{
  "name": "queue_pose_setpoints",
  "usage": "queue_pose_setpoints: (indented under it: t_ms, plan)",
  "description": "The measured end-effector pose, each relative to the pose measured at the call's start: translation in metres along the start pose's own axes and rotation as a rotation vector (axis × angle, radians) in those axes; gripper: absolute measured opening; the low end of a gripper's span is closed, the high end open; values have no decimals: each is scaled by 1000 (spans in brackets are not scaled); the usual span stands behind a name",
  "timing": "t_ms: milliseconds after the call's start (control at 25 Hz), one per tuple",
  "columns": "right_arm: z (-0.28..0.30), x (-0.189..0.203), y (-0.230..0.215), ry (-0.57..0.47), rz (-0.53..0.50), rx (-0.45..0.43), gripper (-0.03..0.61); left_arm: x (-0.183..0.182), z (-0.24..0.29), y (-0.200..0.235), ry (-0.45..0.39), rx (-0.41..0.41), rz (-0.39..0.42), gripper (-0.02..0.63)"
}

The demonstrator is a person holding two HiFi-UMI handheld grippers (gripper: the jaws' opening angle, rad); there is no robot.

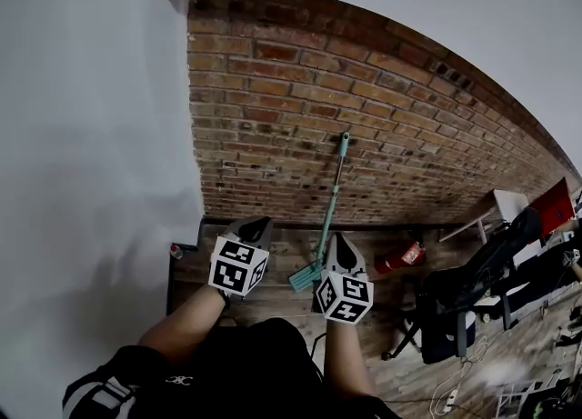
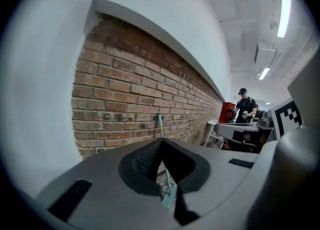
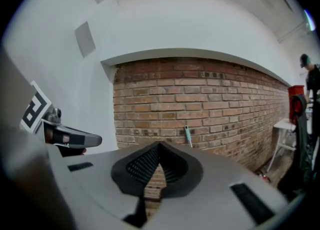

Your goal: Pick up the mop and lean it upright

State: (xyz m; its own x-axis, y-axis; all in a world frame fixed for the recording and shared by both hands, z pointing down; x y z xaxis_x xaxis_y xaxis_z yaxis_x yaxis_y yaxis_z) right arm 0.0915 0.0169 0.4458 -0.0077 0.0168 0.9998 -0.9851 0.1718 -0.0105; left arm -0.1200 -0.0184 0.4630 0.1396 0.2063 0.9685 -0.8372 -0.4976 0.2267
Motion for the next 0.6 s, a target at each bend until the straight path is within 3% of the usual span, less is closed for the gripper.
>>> queue_pose_setpoints:
  t_ms: [320,600]
  plan:
    - [56,21,-18,40,14,3,14,12,43,35,51,-23,-66,-8]
    - [137,22,-54,21,17,-20,14,-9,121,54,48,-41,-23,-8]
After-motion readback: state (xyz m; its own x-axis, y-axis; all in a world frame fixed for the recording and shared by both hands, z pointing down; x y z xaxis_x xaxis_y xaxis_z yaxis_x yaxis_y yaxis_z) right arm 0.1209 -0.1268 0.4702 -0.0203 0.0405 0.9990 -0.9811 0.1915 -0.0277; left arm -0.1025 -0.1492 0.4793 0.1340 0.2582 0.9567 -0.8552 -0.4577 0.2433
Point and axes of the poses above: the fingertips, and each gripper's own axes: z forward along the fingers, y to its left, x out of its underside, the point moved 8 cm from there along -z, backward along the fingers, and after that the axes turned 13 degrees about -y, right-handed, at the moved point
